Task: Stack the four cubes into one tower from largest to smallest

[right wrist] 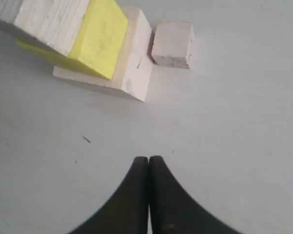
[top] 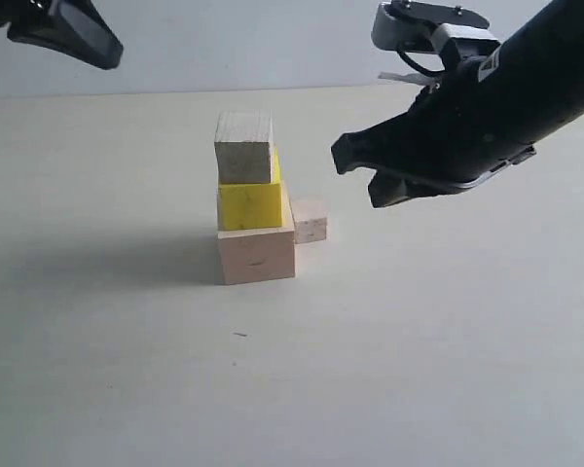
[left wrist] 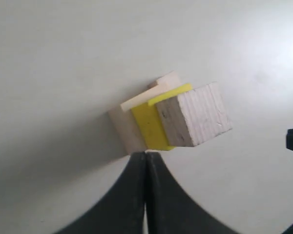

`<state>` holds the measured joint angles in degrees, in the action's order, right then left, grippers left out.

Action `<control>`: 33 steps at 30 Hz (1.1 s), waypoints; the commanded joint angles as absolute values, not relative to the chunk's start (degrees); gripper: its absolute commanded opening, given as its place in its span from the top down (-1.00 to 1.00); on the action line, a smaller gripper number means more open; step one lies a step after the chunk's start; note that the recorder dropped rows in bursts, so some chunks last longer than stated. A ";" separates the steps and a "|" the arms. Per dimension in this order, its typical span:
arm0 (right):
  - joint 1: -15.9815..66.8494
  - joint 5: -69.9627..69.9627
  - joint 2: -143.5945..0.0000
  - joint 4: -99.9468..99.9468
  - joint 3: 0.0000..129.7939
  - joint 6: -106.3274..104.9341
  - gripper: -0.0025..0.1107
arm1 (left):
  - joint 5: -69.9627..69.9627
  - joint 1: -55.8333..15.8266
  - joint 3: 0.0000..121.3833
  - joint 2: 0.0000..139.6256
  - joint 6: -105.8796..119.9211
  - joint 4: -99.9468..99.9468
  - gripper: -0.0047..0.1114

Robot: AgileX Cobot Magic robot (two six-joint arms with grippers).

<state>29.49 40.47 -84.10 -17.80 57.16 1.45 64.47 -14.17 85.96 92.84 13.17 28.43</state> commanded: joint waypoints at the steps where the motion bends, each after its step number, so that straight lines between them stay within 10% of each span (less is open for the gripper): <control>1: 29.33 36.44 -84.80 -19.49 57.47 5.28 0.96 | 59.74 -13.72 81.18 93.23 16.67 32.10 0.92; 33: 16.30 56.58 -104.75 -49.23 79.08 -23.80 0.96 | 63.71 -13.15 78.59 98.88 22.06 35.61 0.92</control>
